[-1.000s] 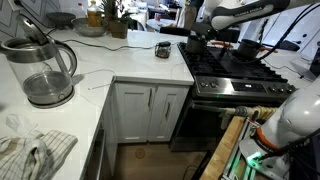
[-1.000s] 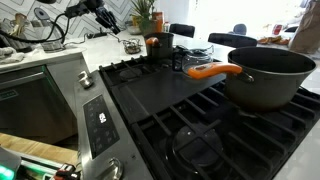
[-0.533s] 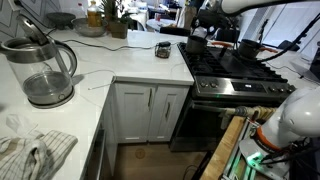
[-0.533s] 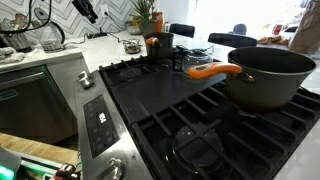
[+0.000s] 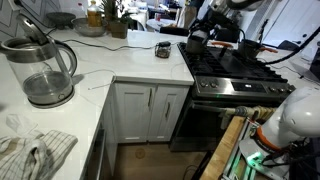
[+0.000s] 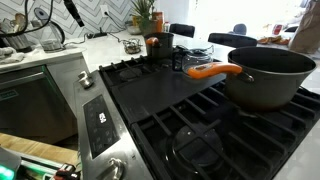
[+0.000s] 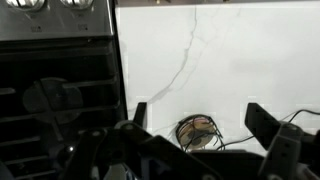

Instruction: Move the handle of the left gray pot to the right

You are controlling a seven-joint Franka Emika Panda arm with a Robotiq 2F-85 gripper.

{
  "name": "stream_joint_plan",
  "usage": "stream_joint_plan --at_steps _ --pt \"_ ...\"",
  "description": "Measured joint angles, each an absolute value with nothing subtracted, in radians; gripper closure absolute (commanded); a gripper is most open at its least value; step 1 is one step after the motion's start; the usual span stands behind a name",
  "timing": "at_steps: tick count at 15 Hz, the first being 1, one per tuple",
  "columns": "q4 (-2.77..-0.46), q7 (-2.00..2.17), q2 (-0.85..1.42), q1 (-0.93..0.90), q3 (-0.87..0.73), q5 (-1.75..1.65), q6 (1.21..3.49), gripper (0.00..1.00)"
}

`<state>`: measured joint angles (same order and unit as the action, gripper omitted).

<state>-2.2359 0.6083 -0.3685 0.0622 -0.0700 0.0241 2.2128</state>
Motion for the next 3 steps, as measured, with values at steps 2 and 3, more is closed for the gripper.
stream_joint_plan --at_steps 2,3 --pt "-2.266 0.547 -0.385 0.059 -0.070 0.059 2.213 0.00" --pt "-2.273 0.537 -0.391 0.059 -0.070 0.063 2.213 0.00"
